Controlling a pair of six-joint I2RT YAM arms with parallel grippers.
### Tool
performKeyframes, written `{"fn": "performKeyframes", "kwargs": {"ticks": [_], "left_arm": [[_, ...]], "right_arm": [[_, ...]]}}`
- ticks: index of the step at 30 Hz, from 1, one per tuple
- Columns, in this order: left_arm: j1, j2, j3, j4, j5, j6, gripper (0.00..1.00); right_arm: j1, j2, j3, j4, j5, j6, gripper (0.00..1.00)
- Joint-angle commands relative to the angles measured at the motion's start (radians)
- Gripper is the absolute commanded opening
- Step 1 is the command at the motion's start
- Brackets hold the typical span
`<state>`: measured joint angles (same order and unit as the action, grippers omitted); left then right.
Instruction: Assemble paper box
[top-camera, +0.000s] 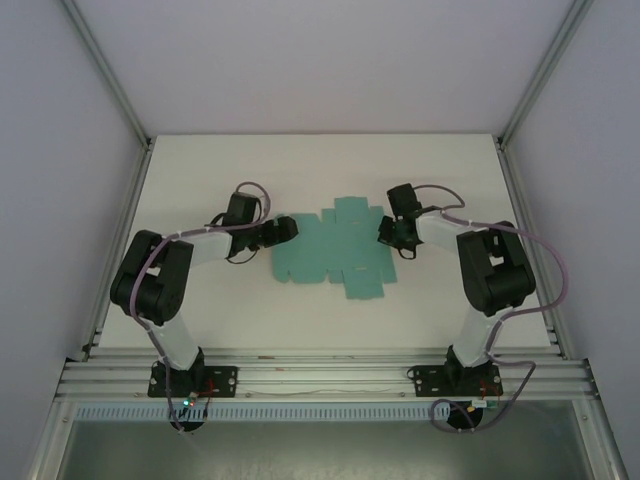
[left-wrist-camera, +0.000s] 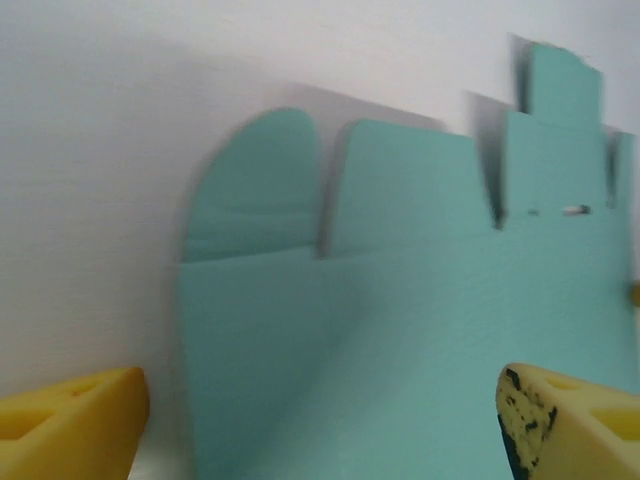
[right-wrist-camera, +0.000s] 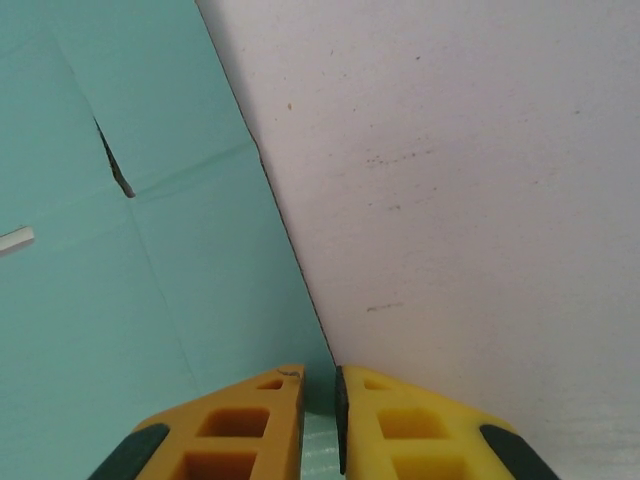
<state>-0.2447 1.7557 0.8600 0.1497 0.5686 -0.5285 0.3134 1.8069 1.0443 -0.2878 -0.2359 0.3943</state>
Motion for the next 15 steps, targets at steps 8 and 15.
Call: {"fn": "performKeyframes", "kwargs": {"ticks": [8,15], "left_arm": [[-0.030,0.012,-0.048,0.252,0.139,-0.103,0.54],[-0.034,0.000,-0.066,0.315,0.174,-0.126,0.33]], "right_arm": [[-0.002,0.029,-0.088,-0.009,0.006,0.048,0.17],[-0.004,0.004,-0.121,0.079,-0.060,0.071,0.17]]}}
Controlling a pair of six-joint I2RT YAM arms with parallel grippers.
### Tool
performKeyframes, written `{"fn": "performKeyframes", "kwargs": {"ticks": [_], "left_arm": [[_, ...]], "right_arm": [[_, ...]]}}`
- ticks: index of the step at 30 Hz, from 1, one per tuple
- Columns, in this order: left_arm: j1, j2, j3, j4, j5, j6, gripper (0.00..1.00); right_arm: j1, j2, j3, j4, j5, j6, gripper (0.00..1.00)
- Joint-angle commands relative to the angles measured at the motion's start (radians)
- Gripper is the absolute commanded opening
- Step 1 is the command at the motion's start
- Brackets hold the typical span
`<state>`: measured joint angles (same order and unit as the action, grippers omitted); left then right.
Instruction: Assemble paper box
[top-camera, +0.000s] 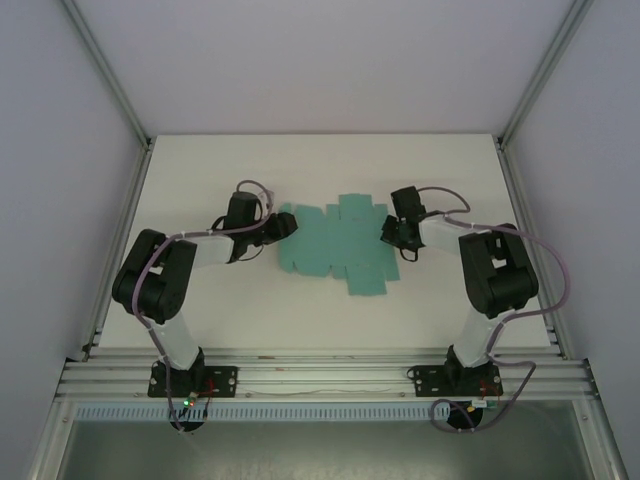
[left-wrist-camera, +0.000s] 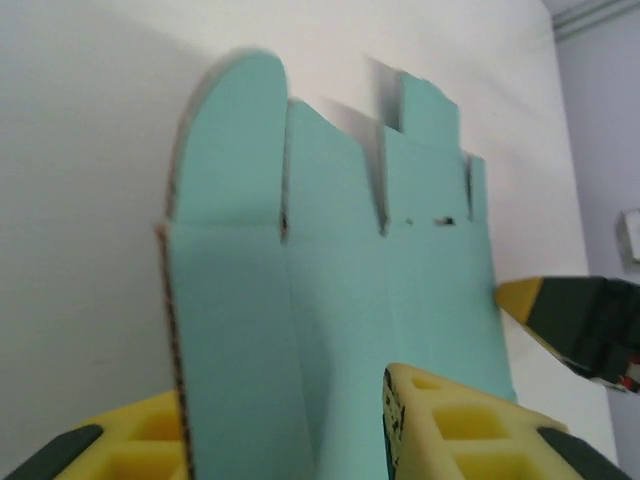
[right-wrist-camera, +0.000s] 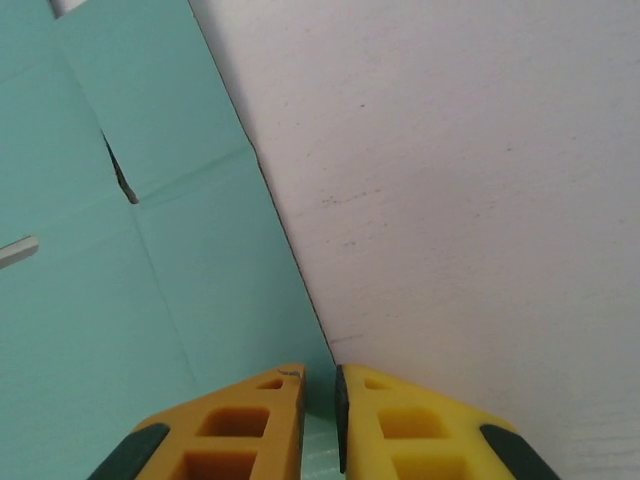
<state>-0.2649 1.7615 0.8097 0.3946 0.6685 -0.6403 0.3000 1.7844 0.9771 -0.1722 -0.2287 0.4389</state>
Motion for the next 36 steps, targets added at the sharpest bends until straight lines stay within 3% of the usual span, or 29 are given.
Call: {"fn": "performKeyframes", "kwargs": {"ticks": [1,6,8,10,17,19,20,25,30,35,36], "left_arm": [[-0.015,-0.005,-0.023,0.080,0.079,-0.019,0.29],[-0.017,-0.039,-0.032,0.055,0.072,0.002,0.12],[-0.016,-0.064,-0.037,0.056,0.066,0.009,0.03],[-0.017,-0.092,-0.029,0.041,0.062,0.012,0.00],[-0.017,-0.254,0.047,-0.001,0.078,0.027,0.00],[-0.016,-0.303,0.074,-0.022,0.088,0.029,0.00],[-0.015,-0.326,0.084,-0.031,0.094,0.033,0.00],[-0.012,-0.449,0.109,-0.045,0.130,0.001,0.00],[-0.007,-0.548,0.103,-0.018,0.165,-0.058,0.00],[-0.007,-0.608,0.103,0.007,0.203,-0.098,0.00],[-0.006,-0.619,0.096,0.017,0.204,-0.103,0.00]], "right_arm": [[0.009,0.020,-0.057,-0.025,-0.073,0.026,0.17],[0.001,-0.017,-0.063,-0.029,-0.061,0.013,0.18],[-0.009,-0.040,-0.061,-0.037,-0.066,0.002,0.20],[-0.028,-0.081,-0.062,-0.043,-0.088,-0.010,0.25],[-0.128,-0.345,-0.047,-0.057,-0.274,-0.123,0.66],[-0.168,-0.436,-0.036,-0.069,-0.340,-0.190,0.96],[-0.187,-0.476,-0.029,-0.081,-0.382,-0.232,1.00],[-0.287,-0.590,0.038,-0.147,-0.612,-0.294,1.00],[-0.306,-0.604,0.037,-0.089,-0.864,-0.309,1.00],[-0.306,-0.589,0.063,-0.116,-0.939,-0.343,0.87],[-0.306,-0.589,0.062,-0.113,-0.949,-0.342,0.80]]}}
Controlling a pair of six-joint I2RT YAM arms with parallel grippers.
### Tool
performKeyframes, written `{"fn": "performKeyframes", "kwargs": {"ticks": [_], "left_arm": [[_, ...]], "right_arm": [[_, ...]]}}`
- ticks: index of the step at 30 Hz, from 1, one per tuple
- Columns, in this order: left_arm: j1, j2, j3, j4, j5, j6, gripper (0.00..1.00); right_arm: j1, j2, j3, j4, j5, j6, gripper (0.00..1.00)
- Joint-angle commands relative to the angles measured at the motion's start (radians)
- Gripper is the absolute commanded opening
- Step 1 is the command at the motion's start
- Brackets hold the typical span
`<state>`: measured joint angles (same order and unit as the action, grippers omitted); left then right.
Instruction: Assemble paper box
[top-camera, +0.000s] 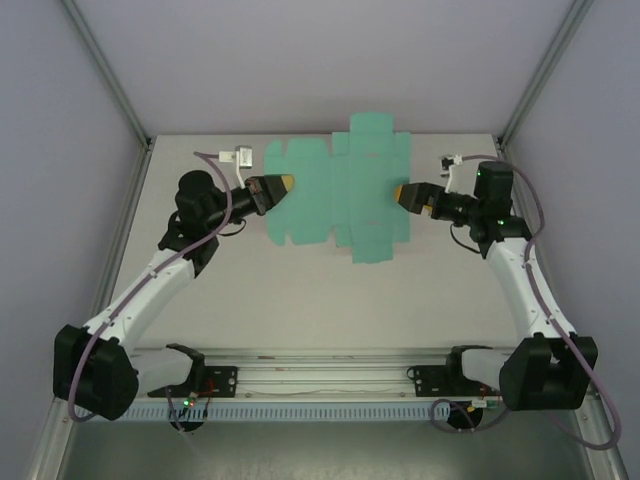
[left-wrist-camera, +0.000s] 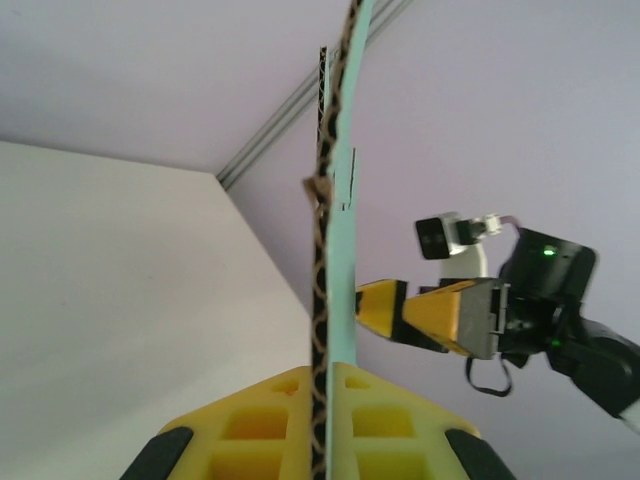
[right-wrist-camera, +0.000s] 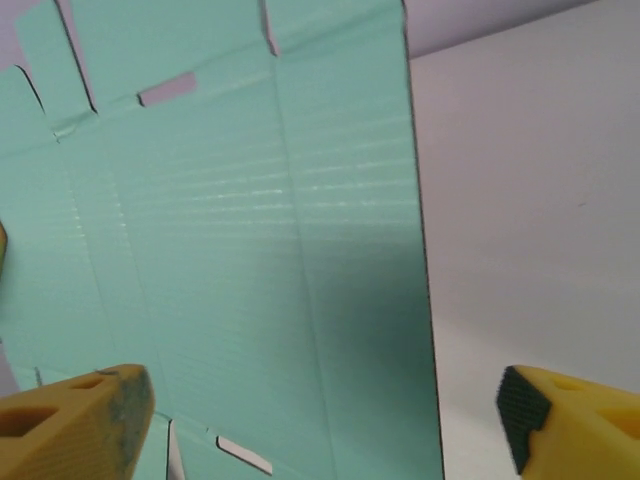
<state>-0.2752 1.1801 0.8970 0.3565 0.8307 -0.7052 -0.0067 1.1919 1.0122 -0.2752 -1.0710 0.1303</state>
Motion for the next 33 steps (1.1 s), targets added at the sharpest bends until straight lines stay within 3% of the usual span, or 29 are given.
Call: {"fn": "performKeyframes", "kwargs": {"ticks": [1,2,4,10,14,18,19,20,21,22,28,33], "left_arm": [[0.004,-0.049,0.005,0.065,0.043,-0.041,0.00],[0.004,-0.060,0.000,0.067,0.038,-0.040,0.00],[0.005,-0.082,-0.004,0.057,0.030,-0.034,0.00],[0.005,-0.119,-0.012,0.019,0.005,-0.009,0.00],[0.005,-0.128,-0.017,0.000,-0.018,0.001,0.00],[0.005,-0.120,-0.014,-0.049,-0.055,0.012,0.00],[0.004,-0.120,-0.005,-0.089,-0.083,0.027,0.22],[0.004,-0.122,0.004,-0.141,-0.122,0.045,0.57],[0.005,-0.125,0.015,-0.209,-0.176,0.068,0.87],[0.004,-0.129,0.023,-0.280,-0.234,0.092,0.99],[0.005,-0.097,0.054,-0.621,-0.648,0.140,1.00],[0.005,-0.021,0.084,-0.766,-0.754,0.178,1.00]], "right_arm": [[0.001,0.005,0.024,-0.001,-0.120,-0.034,0.75],[0.001,0.006,0.022,0.001,-0.131,-0.034,0.71],[0.001,0.007,0.020,0.003,-0.134,-0.031,0.52],[0.001,-0.010,0.004,0.077,-0.210,-0.007,0.26],[0.001,-0.022,-0.009,0.123,-0.247,-0.001,0.03],[0.001,-0.035,-0.020,0.134,-0.235,-0.014,0.00],[0.001,-0.035,-0.018,0.120,-0.215,-0.025,0.00],[0.001,-0.035,-0.013,0.088,-0.193,-0.051,0.00],[0.000,-0.035,-0.005,0.042,-0.167,-0.088,0.00],[0.002,-0.035,0.004,-0.002,-0.139,-0.119,0.00],[0.032,0.025,0.000,-0.146,-0.003,-0.219,0.00],[0.085,0.132,0.023,-0.287,0.142,-0.363,0.00]]}}
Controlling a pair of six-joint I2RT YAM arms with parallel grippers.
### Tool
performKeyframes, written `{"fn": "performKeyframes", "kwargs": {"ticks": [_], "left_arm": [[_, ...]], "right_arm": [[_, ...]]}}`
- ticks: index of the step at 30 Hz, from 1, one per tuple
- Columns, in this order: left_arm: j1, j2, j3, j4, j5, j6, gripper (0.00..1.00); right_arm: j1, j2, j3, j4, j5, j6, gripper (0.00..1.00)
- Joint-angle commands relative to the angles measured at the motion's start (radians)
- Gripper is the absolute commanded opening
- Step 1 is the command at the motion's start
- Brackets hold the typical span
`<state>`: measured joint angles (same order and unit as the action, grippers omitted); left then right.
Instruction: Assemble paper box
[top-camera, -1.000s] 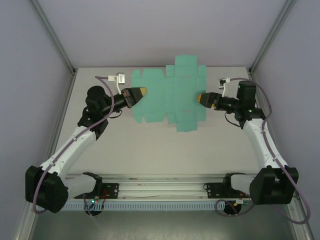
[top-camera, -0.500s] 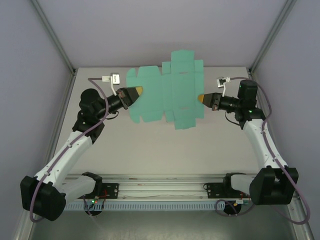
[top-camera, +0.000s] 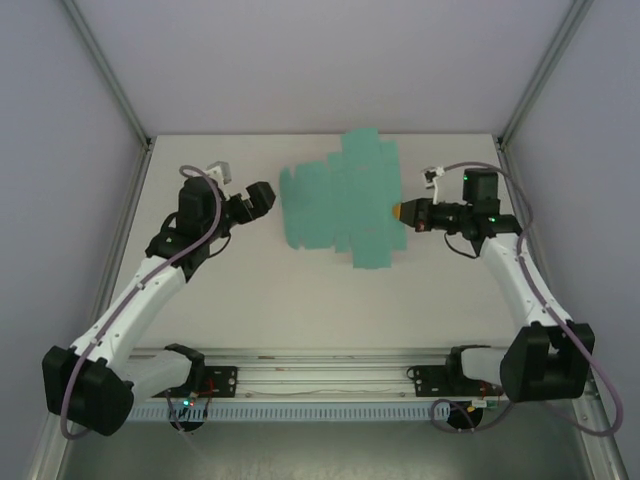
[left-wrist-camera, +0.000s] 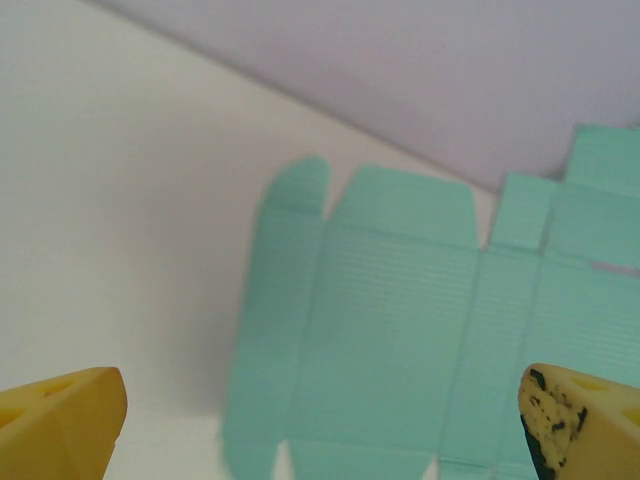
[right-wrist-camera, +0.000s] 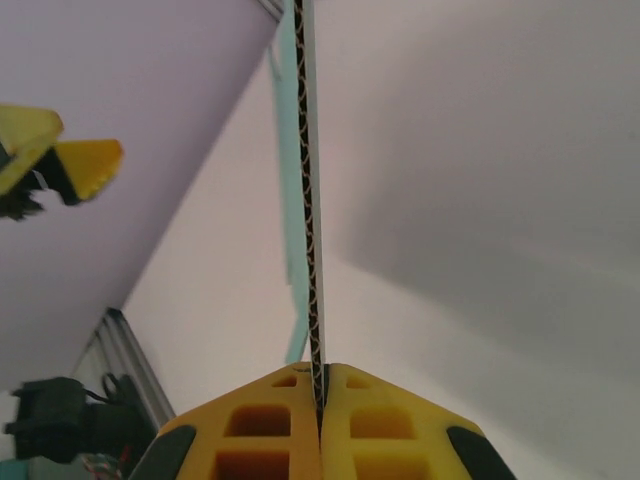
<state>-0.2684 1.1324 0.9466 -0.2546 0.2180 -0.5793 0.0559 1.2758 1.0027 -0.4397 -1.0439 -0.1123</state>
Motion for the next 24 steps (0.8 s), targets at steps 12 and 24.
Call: {"fn": "performKeyframes", "kwargs": {"ticks": [12,24], "left_arm": [[0.017,0.102,0.021,-0.103,-0.063,0.050,1.00],[0.054,0.148,0.010,-0.056,0.083,0.033,1.00]], "right_arm": [[0.240,0.318,0.238,-0.254,0.681,-0.547,0.00],[0.436,0.358,0.218,0.122,0.972,-0.900,0.00]]}}
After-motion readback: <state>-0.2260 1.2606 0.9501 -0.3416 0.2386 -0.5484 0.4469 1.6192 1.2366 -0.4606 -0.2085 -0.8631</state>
